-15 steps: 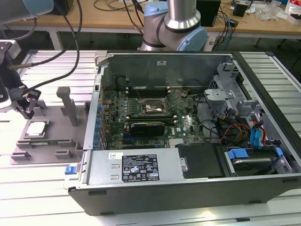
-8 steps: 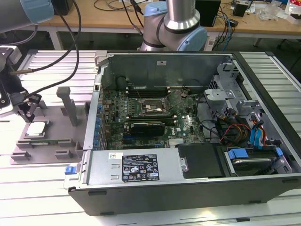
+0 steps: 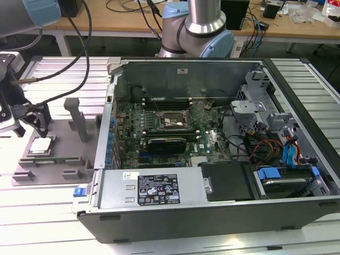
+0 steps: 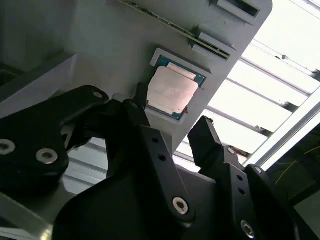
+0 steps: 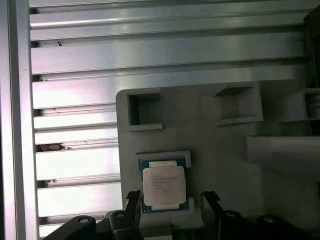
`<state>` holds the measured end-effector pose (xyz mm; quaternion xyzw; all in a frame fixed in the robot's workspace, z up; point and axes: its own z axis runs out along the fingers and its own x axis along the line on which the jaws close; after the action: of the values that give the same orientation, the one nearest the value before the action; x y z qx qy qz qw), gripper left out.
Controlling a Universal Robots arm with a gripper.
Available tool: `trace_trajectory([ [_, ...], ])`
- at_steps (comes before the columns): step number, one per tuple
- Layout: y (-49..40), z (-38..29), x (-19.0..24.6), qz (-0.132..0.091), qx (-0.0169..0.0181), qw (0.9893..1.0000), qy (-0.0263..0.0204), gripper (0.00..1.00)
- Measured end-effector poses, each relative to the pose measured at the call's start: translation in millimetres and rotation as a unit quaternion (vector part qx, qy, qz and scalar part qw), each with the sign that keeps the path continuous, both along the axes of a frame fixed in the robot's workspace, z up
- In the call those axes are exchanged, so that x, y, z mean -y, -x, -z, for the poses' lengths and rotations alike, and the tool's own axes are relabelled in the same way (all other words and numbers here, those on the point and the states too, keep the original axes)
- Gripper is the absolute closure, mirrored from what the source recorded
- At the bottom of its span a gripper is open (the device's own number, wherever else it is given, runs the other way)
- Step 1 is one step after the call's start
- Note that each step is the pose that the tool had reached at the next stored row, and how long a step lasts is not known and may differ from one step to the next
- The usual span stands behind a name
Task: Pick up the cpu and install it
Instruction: 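Pick up the cpu and move it towards the insertion slot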
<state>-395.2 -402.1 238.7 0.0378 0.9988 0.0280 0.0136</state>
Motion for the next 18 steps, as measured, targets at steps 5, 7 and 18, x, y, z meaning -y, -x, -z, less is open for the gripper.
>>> trace_trajectory([
  [5, 0.2, 17.5, 0.1, -0.001, -0.0001, 1.0, 0.0, 0.4],
  [7, 0.4, 21.8, 0.0, -0.001, -0.0001, 1.0, 0.0, 0.4],
  [18, 1.1, 38.3, 0.0, -0.001, -0.0002, 1.0, 0.0019, 0.4],
])
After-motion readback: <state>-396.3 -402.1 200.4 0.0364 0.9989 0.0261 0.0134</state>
